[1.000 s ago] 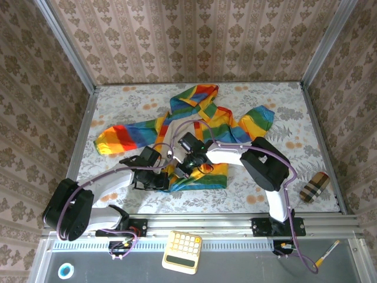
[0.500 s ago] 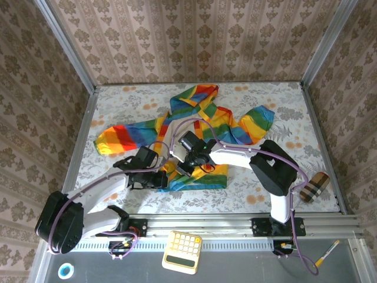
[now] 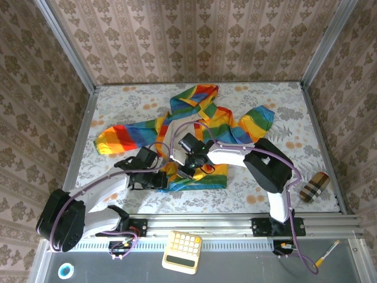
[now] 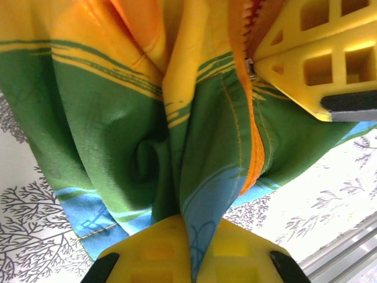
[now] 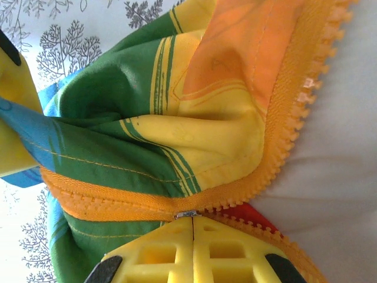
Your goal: Zip up the jacket
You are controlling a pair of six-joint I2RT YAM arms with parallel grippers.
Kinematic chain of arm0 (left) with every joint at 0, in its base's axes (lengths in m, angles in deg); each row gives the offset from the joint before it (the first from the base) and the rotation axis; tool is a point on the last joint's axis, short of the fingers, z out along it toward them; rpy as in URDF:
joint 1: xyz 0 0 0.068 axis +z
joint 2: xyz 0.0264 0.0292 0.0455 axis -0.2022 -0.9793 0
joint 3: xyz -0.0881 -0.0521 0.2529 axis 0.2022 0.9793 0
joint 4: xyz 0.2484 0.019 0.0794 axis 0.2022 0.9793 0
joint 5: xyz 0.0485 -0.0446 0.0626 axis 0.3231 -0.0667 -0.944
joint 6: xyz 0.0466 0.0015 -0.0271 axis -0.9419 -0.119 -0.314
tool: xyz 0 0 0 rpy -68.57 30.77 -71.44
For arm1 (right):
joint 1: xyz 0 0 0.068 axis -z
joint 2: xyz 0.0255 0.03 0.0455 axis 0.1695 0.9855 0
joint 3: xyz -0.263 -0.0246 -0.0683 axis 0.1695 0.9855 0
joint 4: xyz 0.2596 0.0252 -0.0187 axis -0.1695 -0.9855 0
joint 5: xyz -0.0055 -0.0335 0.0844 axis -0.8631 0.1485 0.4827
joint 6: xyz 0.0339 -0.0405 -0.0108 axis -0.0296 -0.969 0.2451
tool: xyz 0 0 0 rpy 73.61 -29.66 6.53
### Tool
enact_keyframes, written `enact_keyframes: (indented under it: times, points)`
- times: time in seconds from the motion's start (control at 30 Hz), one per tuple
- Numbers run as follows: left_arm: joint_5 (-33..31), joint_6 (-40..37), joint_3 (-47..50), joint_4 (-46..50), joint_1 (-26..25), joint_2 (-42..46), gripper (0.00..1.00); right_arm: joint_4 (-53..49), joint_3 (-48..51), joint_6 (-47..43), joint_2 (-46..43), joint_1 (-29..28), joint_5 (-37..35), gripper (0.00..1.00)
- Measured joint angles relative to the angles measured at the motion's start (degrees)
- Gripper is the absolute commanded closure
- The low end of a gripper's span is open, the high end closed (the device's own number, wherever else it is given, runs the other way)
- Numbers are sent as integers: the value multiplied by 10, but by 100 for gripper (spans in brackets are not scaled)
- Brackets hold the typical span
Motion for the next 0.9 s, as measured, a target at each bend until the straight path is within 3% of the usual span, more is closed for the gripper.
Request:
enact_keyframes:
  times: [0.2, 0.3, 0.4, 0.5, 0.9]
  points:
    - [0, 0, 2, -3, 0, -7, 100, -3, 0, -9, 2, 0, -2, 83]
    - [0, 0, 2, -2, 0, -7, 100, -7, 0, -12, 4, 1, -3, 82]
    - [0, 0, 2, -2, 0, -7, 100, -9, -3, -14, 8, 0, -5, 85]
    - [0, 0, 2, -2, 0, -7, 100, -13, -8, -16, 9, 0, -8, 100]
    - [-5, 0, 1, 7, 0, 15, 100, -10, -8, -16, 0, -3, -21, 100]
